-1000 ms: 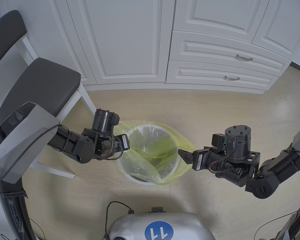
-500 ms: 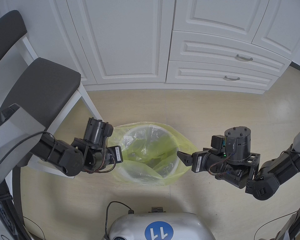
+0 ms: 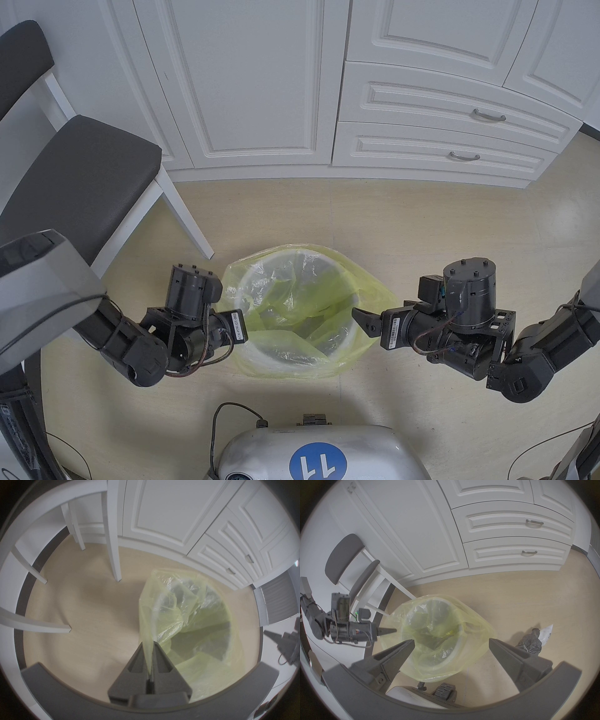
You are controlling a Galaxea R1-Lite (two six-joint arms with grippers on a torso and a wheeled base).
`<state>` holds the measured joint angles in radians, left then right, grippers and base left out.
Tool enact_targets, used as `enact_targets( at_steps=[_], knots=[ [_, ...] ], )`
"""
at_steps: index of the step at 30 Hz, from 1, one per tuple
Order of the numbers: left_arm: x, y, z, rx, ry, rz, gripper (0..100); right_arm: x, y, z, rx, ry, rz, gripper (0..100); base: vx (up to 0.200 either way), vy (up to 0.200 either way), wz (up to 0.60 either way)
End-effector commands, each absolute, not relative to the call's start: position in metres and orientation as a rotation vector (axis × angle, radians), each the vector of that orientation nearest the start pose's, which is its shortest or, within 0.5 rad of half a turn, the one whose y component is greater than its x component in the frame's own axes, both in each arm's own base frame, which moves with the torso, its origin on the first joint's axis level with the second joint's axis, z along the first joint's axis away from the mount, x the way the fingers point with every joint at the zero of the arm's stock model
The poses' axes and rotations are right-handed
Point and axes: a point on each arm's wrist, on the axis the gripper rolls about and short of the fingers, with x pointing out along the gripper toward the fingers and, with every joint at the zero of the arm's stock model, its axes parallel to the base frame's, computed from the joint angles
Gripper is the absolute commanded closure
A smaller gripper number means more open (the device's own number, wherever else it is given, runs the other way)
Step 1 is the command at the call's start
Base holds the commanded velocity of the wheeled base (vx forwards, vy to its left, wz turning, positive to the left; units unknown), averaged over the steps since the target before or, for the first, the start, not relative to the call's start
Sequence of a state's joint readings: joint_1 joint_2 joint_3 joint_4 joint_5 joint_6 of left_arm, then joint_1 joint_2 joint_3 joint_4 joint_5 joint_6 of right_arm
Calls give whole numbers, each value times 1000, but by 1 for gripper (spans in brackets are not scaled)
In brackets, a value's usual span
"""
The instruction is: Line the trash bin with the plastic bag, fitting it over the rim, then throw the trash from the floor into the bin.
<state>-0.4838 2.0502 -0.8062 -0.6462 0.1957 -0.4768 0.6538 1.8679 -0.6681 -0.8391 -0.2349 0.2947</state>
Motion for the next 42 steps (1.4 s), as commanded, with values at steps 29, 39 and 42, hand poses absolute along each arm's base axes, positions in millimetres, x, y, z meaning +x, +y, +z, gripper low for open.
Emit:
enact_targets(
  at_steps=[29, 39, 42],
  knots=[
    [297, -124, 58, -187, 645, -183, 0, 254, 196, 108, 120, 403, 378, 0, 0, 0, 0],
    [295, -119, 60, -153, 639, -187, 0, 251, 212, 103, 121, 403, 404, 0, 0, 0, 0],
    [295, -119, 61, -153, 635, -187, 0, 255, 218, 105, 131, 388, 401, 0, 0, 0, 0]
  ],
)
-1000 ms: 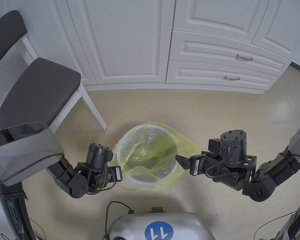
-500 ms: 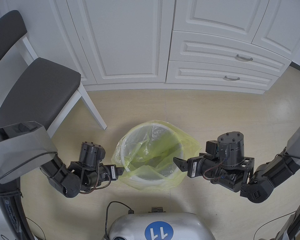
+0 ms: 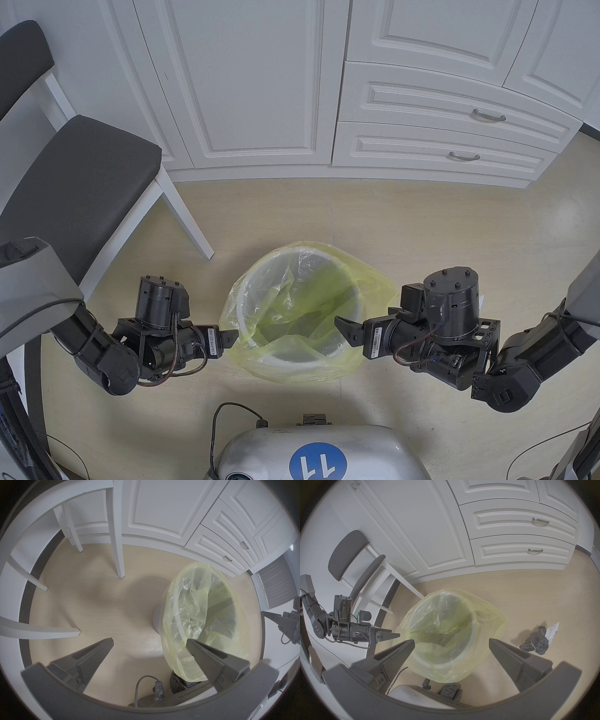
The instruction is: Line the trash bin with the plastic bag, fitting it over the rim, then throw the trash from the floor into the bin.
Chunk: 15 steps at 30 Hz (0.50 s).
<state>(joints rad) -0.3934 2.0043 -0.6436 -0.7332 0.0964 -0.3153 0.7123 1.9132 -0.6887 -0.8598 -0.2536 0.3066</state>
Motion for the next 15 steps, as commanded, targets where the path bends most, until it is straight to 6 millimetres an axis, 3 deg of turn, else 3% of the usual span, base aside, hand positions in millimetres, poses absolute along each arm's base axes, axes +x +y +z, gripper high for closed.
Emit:
enact_targets(
  at_steps=[1, 2, 5, 15],
  knots=[
    [295, -118, 64, -154, 626, -185, 0, 257, 222, 104, 135, 386, 397, 0, 0, 0, 0],
    [295, -118, 64, -154, 626, -185, 0, 257, 222, 104, 135, 386, 397, 0, 0, 0, 0],
    [294, -115, 75, -167, 592, -185, 0, 270, 248, 107, 164, 357, 421, 0, 0, 0, 0],
    [297, -100, 82, -188, 563, -143, 0, 297, 309, 50, 241, 391, 416, 0, 0, 0, 0]
  ],
)
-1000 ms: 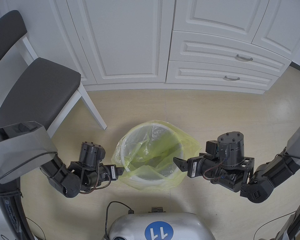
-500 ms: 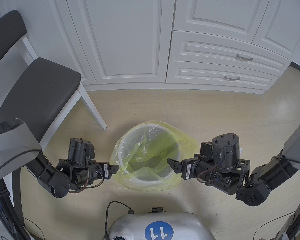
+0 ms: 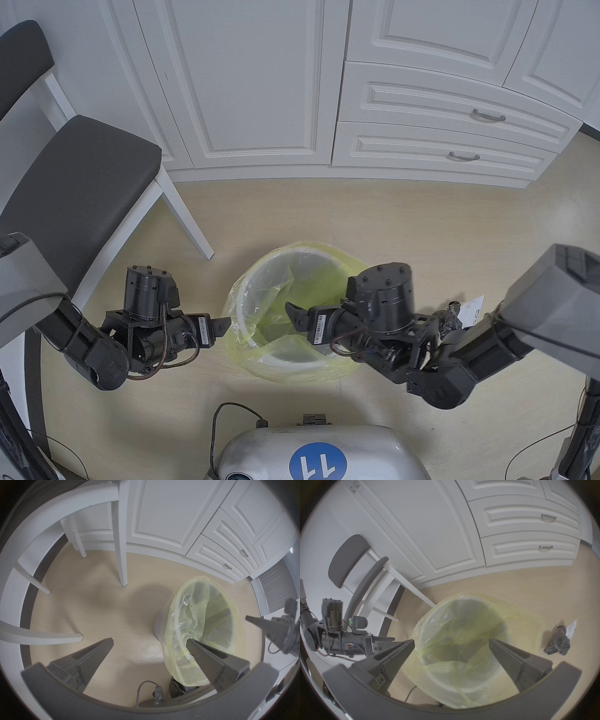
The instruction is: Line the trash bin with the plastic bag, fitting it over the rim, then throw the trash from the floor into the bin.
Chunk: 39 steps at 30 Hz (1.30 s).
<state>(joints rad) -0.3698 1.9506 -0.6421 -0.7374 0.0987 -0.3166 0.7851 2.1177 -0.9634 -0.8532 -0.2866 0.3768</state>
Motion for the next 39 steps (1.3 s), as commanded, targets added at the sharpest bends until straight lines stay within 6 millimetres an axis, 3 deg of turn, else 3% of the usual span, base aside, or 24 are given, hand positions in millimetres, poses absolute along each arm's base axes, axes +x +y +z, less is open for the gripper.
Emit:
enact_targets(
  at_steps=[1, 7, 9, 12, 17, 23, 28, 31, 33, 39],
  knots=[
    [296, -99, 83, -190, 560, -142, 0, 300, 310, 45, 240, 397, 404, 0, 0, 0, 0],
    [297, -96, 82, -193, 563, -135, 0, 303, 303, 42, 224, 419, 381, 0, 0, 0, 0],
    [299, -95, 80, -196, 570, -127, 0, 291, 298, 51, 208, 422, 396, 0, 0, 0, 0],
    [301, -92, 76, -199, 572, -119, 0, 252, 291, 53, 80, 484, 500, 0, 0, 0, 0],
    [303, -90, 75, -205, 561, -120, 0, 232, 287, 38, -36, 548, 557, 0, 0, 0, 0],
    [305, -89, 69, -199, 578, -113, 0, 231, 286, 31, -57, 571, 555, 0, 0, 0, 0],
    [306, -89, 64, -197, 593, -109, 0, 234, 286, 10, -103, 640, 533, 0, 0, 0, 0],
    [307, -89, 64, -198, 591, -108, 0, 244, 288, -4, -106, 656, 514, 0, 0, 0, 0],
    [306, -88, 64, -198, 589, -107, 0, 262, 288, -18, -80, 659, 481, 0, 0, 0, 0],
    [308, -87, 65, -205, 565, -106, 0, 283, 280, -35, -58, 687, 457, 0, 0, 0, 0]
  ],
)
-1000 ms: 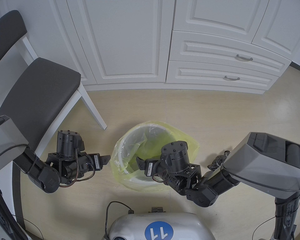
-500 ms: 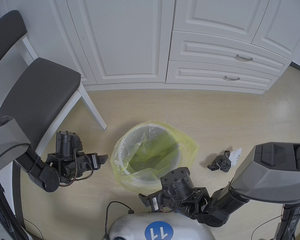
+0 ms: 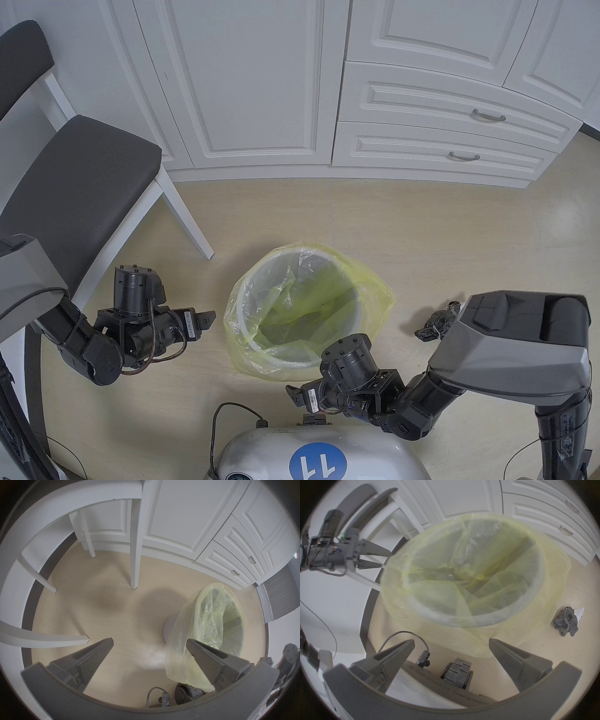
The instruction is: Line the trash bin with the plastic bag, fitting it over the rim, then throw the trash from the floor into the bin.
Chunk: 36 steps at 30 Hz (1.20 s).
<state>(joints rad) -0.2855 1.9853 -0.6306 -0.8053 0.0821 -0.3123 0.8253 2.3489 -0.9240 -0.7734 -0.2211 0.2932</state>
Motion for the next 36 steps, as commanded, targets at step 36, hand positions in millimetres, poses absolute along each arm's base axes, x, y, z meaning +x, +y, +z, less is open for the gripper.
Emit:
enact_targets(
  at_steps=[36],
  knots=[
    [315, -103, -9, -269, 378, -294, 0, 248, 187, 108, 26, 449, 435, 0, 0, 0, 0]
  ],
)
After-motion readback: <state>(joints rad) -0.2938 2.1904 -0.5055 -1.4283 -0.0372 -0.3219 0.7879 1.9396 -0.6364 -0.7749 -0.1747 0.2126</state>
